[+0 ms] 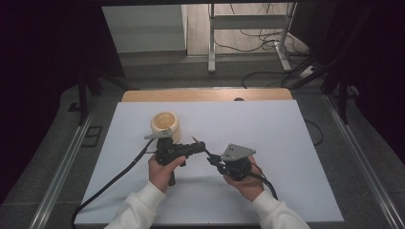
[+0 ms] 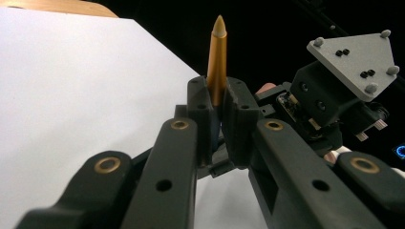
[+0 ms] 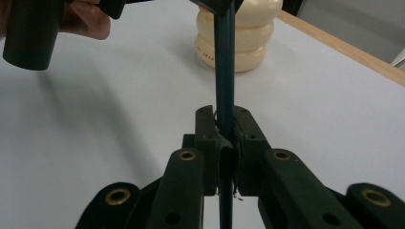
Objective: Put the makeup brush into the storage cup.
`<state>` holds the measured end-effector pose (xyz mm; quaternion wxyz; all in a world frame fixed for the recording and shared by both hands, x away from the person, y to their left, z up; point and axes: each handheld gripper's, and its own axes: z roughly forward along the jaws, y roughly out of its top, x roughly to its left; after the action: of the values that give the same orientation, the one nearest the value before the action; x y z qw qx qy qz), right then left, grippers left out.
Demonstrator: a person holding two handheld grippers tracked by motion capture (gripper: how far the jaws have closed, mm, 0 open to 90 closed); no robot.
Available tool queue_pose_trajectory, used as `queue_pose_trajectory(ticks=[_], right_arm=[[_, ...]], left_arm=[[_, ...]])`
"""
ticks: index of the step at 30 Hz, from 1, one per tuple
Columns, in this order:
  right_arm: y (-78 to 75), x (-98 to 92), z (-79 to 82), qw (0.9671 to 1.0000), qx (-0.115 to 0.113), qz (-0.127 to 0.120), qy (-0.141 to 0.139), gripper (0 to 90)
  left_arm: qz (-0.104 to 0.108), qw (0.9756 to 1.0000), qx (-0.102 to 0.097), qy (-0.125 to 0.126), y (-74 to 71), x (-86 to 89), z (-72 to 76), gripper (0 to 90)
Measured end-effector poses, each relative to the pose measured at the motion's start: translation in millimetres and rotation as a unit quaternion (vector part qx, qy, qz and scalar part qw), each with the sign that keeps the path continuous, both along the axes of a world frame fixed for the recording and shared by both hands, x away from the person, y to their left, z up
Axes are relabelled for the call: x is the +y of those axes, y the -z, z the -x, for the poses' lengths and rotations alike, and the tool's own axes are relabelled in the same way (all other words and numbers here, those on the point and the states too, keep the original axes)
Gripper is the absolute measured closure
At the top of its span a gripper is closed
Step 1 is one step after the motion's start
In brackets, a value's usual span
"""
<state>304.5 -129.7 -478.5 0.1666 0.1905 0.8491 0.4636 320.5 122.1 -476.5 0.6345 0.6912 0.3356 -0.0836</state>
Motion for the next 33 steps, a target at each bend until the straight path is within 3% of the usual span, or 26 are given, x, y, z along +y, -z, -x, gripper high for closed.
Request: queue_pose_trajectory(ticks=[6, 12, 20, 33], right_arm=[[1.5, -1.1, -0.6, 1.0000, 0.006, 0.000, -0.002, 75.9], [0.4, -4.7, 0.2, 0.9999, 0.011, 0.003, 0.010, 49.0], [-1.5, -14.8, 0.4, 0.9995, 0.028, -0.010, 0.011, 38.6], [-2.2, -50.0, 3.3, 0.9982, 0.041, 0.007, 0.042, 30.7]], left_arm=[[-0.015, 0.9997, -0.017, -0.009, -4.2, 3.5, 1.1, 83.4], [-0.023, 0.9992, -0.027, -0.018, -7.3, 5.1, 3.1, 83.7], [-0.025, 0.9987, -0.036, -0.026, -10.9, 7.7, 4.9, 83.7], [-0.038, 0.9977, -0.042, -0.037, -11.9, 14.7, 5.7, 83.7]])
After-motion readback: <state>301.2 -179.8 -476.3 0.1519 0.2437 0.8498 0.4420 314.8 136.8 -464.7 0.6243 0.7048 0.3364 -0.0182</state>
